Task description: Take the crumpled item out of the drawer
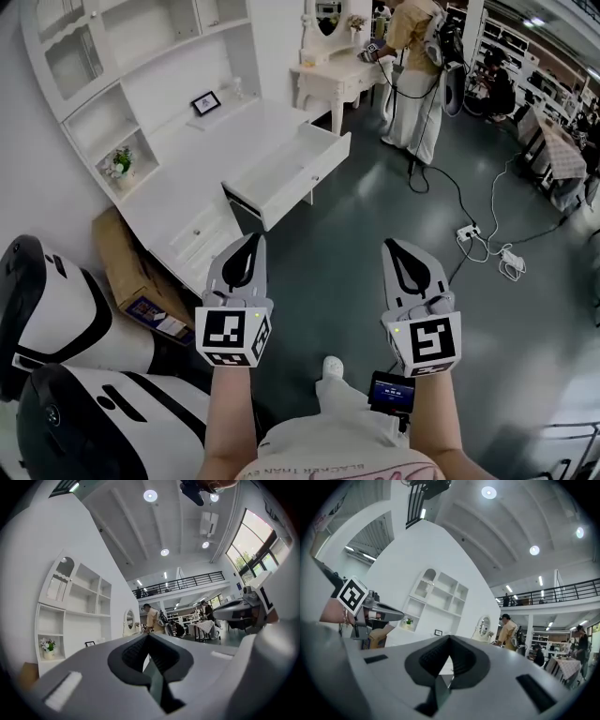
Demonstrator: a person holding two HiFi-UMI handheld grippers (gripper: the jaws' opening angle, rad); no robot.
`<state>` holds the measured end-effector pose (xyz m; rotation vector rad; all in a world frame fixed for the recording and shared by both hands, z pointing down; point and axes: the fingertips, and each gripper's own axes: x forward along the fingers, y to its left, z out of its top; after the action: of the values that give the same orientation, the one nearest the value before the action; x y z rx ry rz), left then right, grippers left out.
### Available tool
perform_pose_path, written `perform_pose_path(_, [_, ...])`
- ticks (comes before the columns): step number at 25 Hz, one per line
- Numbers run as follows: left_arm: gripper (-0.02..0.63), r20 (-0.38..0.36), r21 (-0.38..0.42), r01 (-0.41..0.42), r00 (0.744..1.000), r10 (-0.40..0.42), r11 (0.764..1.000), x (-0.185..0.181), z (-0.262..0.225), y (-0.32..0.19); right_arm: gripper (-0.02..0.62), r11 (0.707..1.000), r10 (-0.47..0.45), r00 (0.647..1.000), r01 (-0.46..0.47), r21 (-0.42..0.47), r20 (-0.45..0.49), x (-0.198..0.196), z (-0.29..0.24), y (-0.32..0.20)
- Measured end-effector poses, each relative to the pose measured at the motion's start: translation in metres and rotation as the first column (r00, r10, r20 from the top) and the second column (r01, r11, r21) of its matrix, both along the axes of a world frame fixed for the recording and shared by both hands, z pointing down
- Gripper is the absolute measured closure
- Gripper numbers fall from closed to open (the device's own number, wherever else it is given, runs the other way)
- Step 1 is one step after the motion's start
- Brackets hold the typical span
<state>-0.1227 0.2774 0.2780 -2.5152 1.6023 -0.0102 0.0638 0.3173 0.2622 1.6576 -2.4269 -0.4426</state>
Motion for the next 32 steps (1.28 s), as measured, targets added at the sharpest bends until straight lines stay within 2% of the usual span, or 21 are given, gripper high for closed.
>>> perform_pose_path(7, [0.597, 0.005, -0.033, 0.015, 1.000, -0.015, 0.999, 0.032, 0.003, -0.076, 0.589, 0.997, -0.063, 0.998, 0.063, -0.043, -0.014, 0.009, 0.002, -0.086])
perform_pose_path(13, [0.597, -0.001, -0.055, 0.040, 0.999, -0.040, 0.998, 0.039, 0.007, -0.110, 0.589, 0.994, -0.102, 0.995, 0.102, -0.048, -0.009, 0.014, 0.004, -0.128])
perform_pose_path(24, [0.597, -0.010, -0.087, 0.025, 1.000, -0.026, 0.996, 0.051, 0.021, -0.166, 0.589, 0.992, -0.101, 0.994, 0.098, -0.084, -0.033, 0.024, 0.023, -0.178])
perform_pose_path(32, [0.597, -0.032, -0.100, 0.016, 0.999, -0.019, 0.995, 0.055, 0.027, -0.249, 0.589, 0.990, -0.104, 0.993, 0.098, -0.101, -0.052, 0.024, 0.031, -0.255])
